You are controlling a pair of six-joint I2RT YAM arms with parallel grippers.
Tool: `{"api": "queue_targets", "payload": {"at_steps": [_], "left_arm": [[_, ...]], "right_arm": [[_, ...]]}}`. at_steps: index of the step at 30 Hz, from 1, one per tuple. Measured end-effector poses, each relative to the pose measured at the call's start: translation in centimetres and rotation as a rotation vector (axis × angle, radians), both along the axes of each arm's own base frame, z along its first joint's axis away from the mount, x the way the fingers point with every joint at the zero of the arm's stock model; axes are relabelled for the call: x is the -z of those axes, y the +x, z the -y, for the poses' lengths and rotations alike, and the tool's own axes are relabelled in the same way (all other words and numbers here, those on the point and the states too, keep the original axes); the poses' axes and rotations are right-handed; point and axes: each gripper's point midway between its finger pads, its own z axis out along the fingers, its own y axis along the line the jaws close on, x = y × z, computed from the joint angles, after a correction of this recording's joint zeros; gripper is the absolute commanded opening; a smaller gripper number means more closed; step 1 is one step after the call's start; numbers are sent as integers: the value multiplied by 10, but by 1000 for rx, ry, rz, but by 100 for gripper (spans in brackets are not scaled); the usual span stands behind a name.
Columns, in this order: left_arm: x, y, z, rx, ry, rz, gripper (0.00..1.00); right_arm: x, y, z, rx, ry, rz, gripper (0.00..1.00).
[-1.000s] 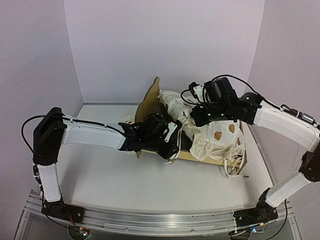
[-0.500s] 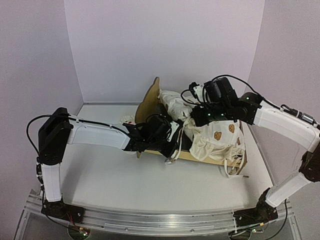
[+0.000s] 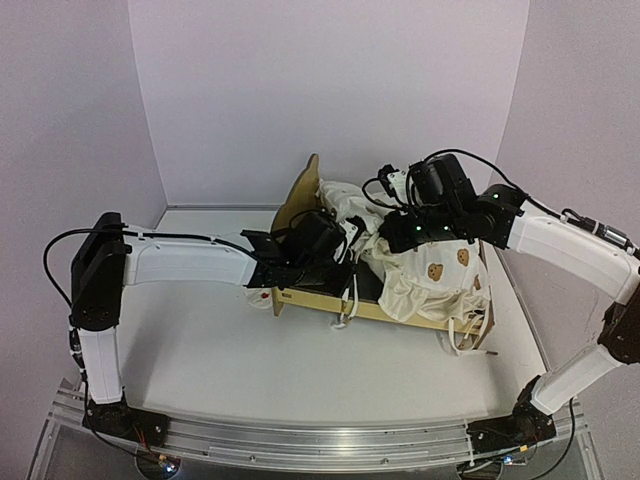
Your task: Set up the pet bed
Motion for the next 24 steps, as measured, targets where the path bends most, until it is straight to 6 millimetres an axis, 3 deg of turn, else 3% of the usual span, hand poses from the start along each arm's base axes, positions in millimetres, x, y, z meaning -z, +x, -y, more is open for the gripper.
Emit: {"api": "queue_targets", "payload": {"at_steps": [13,24], "left_arm": [[-42,12,-27,-98,34,114,0],[-48,27,-41,-168,65,161,0]], "right_arm": [[9,-5,-12,-34,38,-58,0],[10,-6,-15,-40,49,-74,0]]}}
